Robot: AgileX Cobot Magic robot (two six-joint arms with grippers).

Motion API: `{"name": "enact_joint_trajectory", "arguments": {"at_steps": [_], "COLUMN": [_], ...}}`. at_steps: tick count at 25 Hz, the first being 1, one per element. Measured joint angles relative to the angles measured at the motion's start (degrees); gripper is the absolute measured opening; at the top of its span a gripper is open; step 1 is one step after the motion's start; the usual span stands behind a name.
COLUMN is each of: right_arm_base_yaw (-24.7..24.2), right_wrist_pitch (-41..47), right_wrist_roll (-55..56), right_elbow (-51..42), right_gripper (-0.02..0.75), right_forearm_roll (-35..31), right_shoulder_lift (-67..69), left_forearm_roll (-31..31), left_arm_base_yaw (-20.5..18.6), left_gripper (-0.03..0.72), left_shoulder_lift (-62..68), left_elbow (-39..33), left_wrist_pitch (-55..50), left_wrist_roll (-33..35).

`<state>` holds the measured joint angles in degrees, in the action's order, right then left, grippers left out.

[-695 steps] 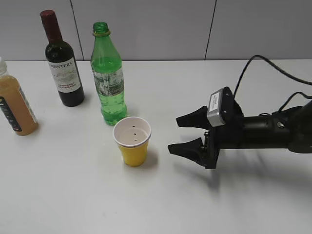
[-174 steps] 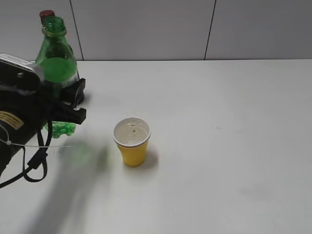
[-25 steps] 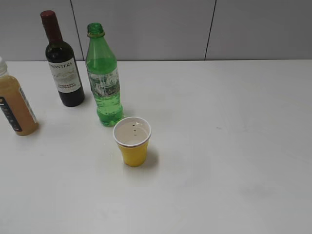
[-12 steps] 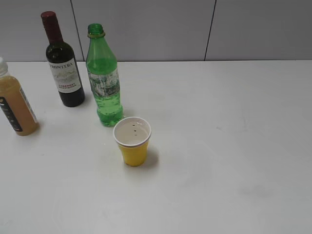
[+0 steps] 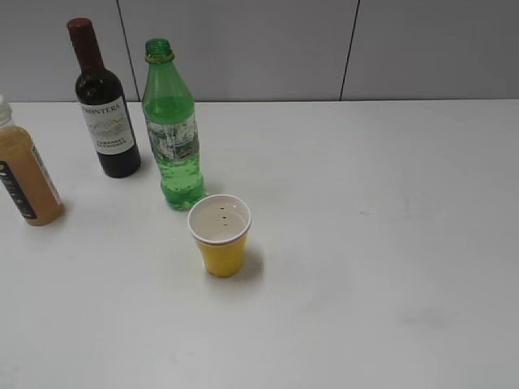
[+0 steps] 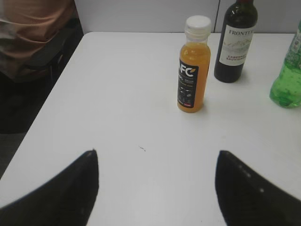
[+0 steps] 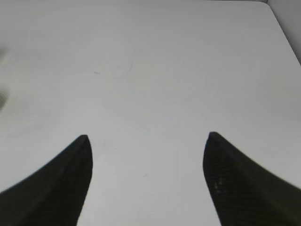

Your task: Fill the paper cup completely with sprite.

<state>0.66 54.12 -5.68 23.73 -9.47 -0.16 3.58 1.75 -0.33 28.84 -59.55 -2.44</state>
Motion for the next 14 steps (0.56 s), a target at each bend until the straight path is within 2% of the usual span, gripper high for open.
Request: {"name": "enact_joint_trajectory", "arguments": {"at_steps": [14], "right_arm_base_yaw": [0.0], "right_wrist_pitch": [0.0], "right_wrist_roll": [0.0], "right_elbow": [0.0], "right_gripper": [0.565], "right_forearm_roll": [-0.6], "right_shoulder_lift": [0.0], "left_forearm_roll": [-0.2], "left_arm_base_yaw": [0.6], "left_gripper": [0.59], "left_shoulder_lift": [0.0], "left_elbow": [0.0], "left_wrist_pitch": [0.0], "left_wrist_roll": [-0.2]}}
